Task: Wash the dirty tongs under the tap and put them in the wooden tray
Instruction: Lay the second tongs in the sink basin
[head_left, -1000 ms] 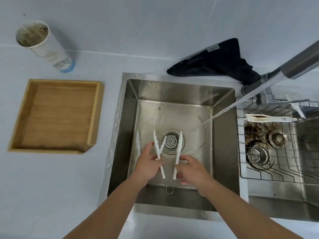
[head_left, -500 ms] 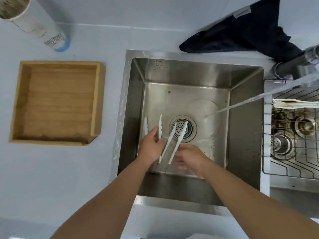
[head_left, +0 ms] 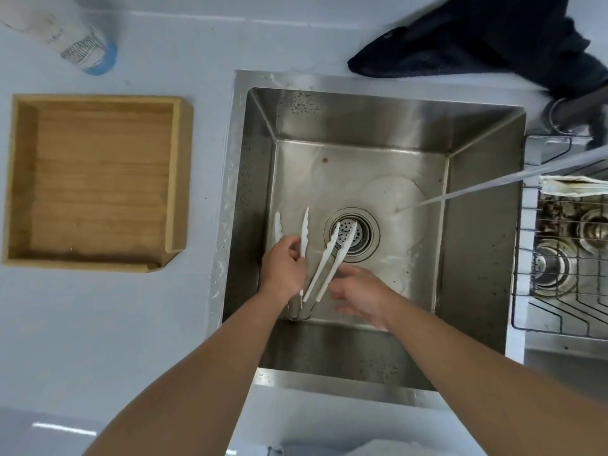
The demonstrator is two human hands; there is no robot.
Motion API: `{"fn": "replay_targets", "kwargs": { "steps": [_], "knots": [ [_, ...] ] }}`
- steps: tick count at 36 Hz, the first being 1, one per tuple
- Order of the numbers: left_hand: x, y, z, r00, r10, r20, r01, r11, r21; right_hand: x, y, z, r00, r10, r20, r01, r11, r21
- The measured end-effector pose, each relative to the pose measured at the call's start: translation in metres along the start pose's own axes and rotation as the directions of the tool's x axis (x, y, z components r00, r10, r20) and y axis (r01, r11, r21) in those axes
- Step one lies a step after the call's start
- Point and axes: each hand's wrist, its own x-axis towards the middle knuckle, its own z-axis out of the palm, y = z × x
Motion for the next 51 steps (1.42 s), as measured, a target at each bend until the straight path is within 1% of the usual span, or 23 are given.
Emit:
{"fn": "replay_targets", "kwargs": {
  "steps": [13,18,24,29,33,38,41,44,46,51],
  "knots": [
    [-0.003,0.005,-0.005,1.0,0.021,-0.002,-0.021,0.997,0.076,0.006,0.002,-0.001,1.0,0.023,0.009,-0.023,1.0,-0.014],
    [-0.008,0.011,-0.009,0.999,0.029,0.025,-0.031,0.996,0.079,0.005,0.002,-0.002,1.0,0.023,0.017,-0.023,1.0,0.002],
    [-0.01,0.009,-0.015,1.0,-0.007,0.029,0.005,0.998,0.062,-0.011,-0.005,-0.011,1.0,0.01,0.025,-0.011,0.998,0.054],
    [-0.015,0.009,-0.018,0.998,-0.042,0.04,0.041,0.999,0.027,-0.015,-0.006,-0.028,1.0,-0.004,0.001,0.004,0.986,0.17],
    [-0.022,0.009,-0.02,0.996,-0.068,0.066,0.074,0.994,-0.086,-0.019,-0.01,-0.042,0.999,0.006,-0.051,0.009,0.956,0.295],
    [-0.033,0.009,-0.025,0.99,-0.12,0.075,0.135,0.959,-0.248,-0.039,-0.014,-0.053,0.997,-0.023,-0.076,0.048,0.934,0.353],
    [-0.044,0.013,-0.029,0.977,-0.14,0.163,0.197,0.885,-0.422,-0.056,-0.016,-0.058,0.993,-0.059,-0.099,0.093,0.915,0.392],
    [-0.06,0.02,-0.036,0.964,-0.113,0.242,0.237,0.781,-0.578,-0.076,-0.016,-0.065,0.987,-0.109,-0.122,0.151,0.893,0.424],
    [-0.069,0.024,-0.04,0.961,-0.095,0.261,0.244,0.737,-0.63,-0.088,-0.015,-0.07,0.981,-0.131,-0.144,0.182,0.878,0.442],
    [-0.095,0.033,-0.042,0.964,-0.041,0.261,0.219,0.676,-0.704,-0.126,-0.008,-0.084,0.956,-0.207,-0.207,0.284,0.829,0.481]
  ]
}}
